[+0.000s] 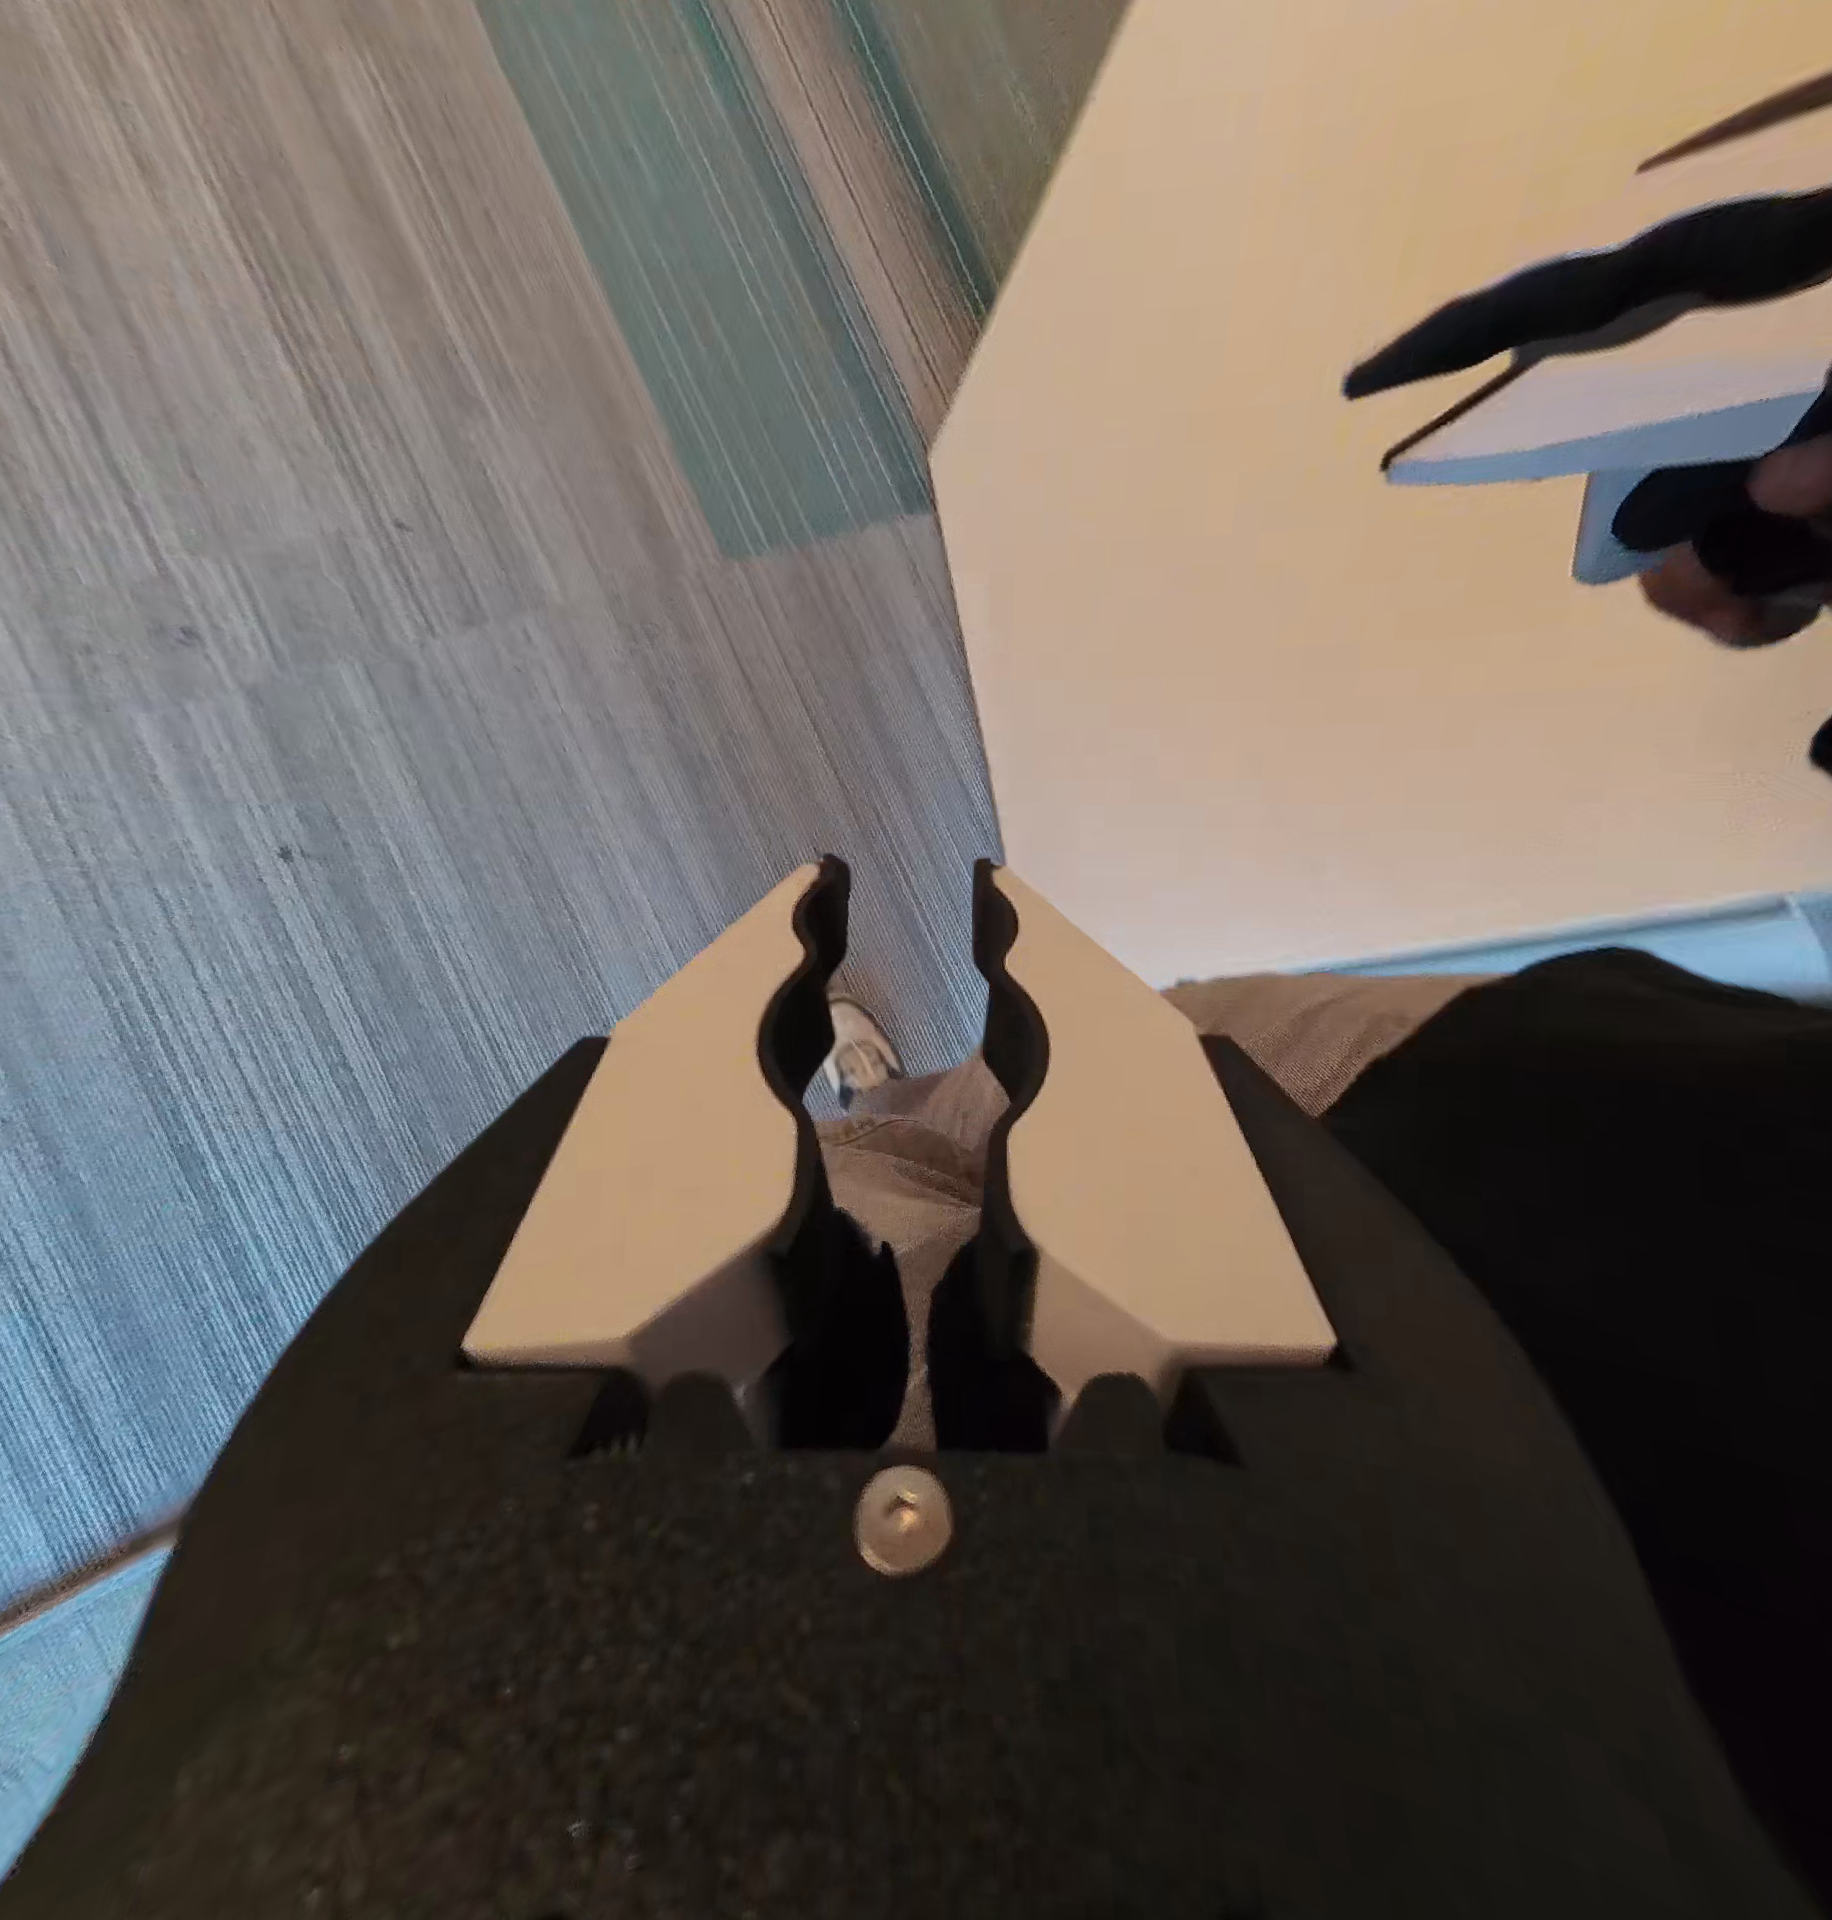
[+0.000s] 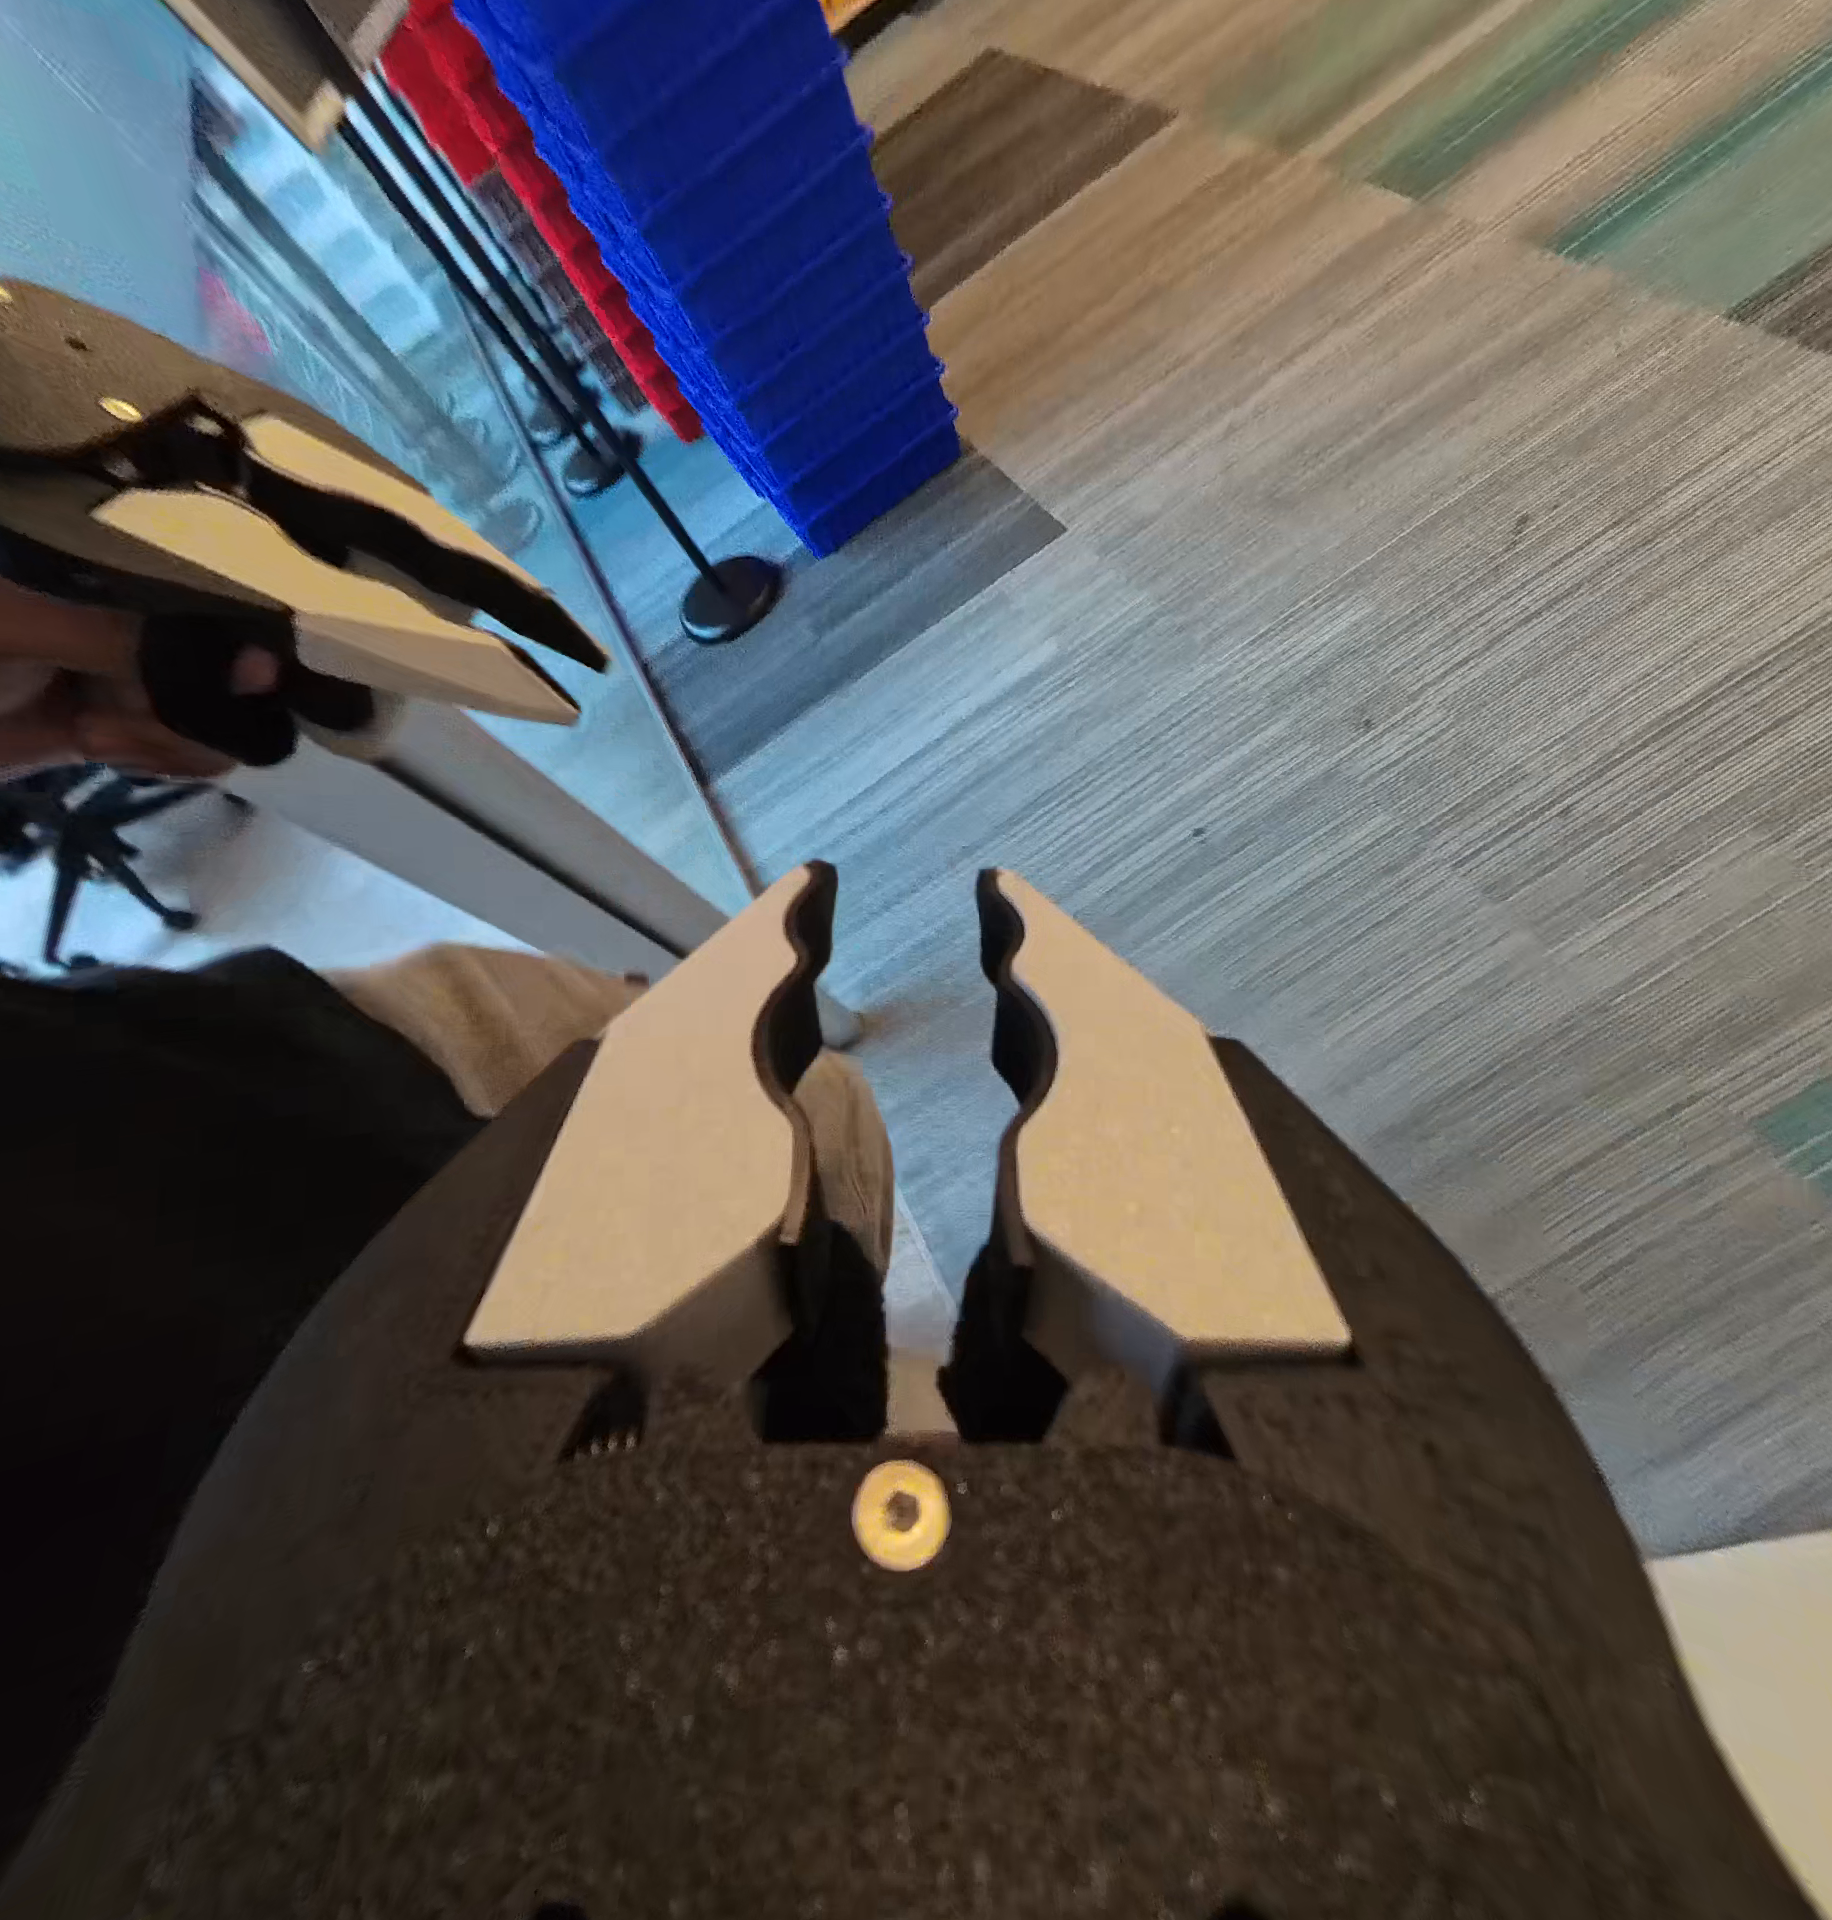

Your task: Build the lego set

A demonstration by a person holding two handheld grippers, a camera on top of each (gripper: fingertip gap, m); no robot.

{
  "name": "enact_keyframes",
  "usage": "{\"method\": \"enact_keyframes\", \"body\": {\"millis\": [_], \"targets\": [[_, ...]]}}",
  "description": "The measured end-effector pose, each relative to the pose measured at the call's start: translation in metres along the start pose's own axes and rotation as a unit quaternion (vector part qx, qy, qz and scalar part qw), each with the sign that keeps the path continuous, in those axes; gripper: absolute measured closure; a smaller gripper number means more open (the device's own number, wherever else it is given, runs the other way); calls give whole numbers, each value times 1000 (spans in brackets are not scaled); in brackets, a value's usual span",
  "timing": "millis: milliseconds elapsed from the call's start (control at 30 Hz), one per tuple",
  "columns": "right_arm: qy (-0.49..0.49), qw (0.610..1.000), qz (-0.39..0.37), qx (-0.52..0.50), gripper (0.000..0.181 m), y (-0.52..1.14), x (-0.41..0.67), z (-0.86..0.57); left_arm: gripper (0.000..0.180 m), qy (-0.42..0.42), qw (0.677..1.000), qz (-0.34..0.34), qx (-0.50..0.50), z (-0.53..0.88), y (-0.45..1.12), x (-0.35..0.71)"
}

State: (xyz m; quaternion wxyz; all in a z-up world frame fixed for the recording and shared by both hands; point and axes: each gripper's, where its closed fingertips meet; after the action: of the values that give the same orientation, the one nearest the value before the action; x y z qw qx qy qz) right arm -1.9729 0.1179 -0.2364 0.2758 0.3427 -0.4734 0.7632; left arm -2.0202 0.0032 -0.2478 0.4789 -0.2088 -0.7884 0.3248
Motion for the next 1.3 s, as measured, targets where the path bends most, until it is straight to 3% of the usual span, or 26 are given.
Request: {"method": "enact_keyframes", "body": {"millis": [267,533,633,800,1000,1167,1233,1300], "targets": [[-83,997,2,0,153,101,171,-207,158,-61,998,-31,11,156,102,156],[-2,999,28,19,153,271,298,-376,159,-106,993,-54,9,366,208,358],[-22,999,23,36,153,318,381,-424,162,-86,991,-102,1,442,219,474],[-92,994,63,14,153,394,482,-541,161,-38,991,-127,11,573,246,649],[-25,999,31,12,153,512,584,-702,162,-9,991,-135,25,729,317,800],[10,999,35,25,154,622,679,-831,162,-72,994,-79,38,863,392,881],[0,999,44,31,154,658,743,-877,162,-125,987,-98,15,905,398,937],[-33,998,32,37,153,694,816,-921,162,-127,984,-122,22,951,394,995]]}}
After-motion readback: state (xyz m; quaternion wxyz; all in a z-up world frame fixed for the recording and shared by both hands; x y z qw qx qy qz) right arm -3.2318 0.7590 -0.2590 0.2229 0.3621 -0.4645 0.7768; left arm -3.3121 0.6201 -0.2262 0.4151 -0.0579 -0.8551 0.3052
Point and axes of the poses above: each gripper's, where its closed fingertips meet, y out along the fingers, x out of its top, z = x × y across the jaws, and after that the axes turned 2 degrees about -x, right-handed
